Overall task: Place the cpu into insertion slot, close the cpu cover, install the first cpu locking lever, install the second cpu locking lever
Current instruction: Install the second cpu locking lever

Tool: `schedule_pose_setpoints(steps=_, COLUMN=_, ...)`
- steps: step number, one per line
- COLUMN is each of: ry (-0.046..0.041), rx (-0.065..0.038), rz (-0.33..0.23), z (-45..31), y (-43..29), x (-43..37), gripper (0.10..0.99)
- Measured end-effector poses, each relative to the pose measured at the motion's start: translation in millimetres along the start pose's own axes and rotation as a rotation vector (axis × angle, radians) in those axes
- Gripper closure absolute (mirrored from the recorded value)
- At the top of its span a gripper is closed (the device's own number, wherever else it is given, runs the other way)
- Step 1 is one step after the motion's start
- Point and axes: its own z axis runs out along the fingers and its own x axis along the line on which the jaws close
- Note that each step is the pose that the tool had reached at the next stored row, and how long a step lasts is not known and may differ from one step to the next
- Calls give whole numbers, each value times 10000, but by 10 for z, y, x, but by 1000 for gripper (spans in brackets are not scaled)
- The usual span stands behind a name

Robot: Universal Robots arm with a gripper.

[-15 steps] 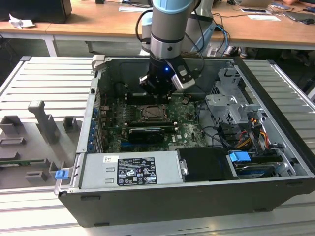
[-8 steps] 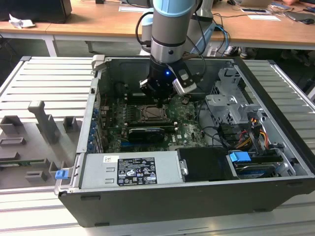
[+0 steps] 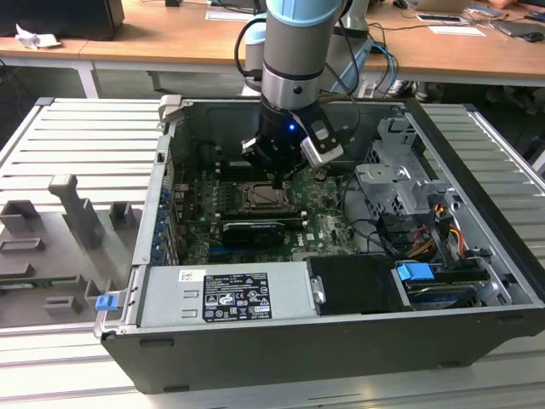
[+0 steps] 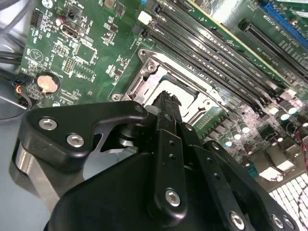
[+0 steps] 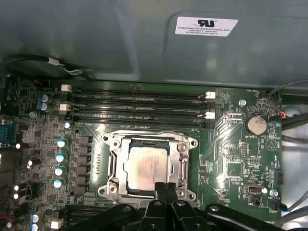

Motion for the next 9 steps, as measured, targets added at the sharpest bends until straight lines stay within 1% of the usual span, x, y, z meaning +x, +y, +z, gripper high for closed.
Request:
schedule_pose_setpoints(steps=2, ry=-1, rx=-2, rz=-2, z=-11, y=-10, x=0, gripper=980)
schedule_pose_setpoints(steps=5, ry=-2, rx=0, rz=-1, z=-16, y=-50, x=4, gripper=980)
schedule_pose_setpoints(steps=9, ry=-2, rx=-1, rz=0, z=-23, y=-134, x=8, gripper=980)
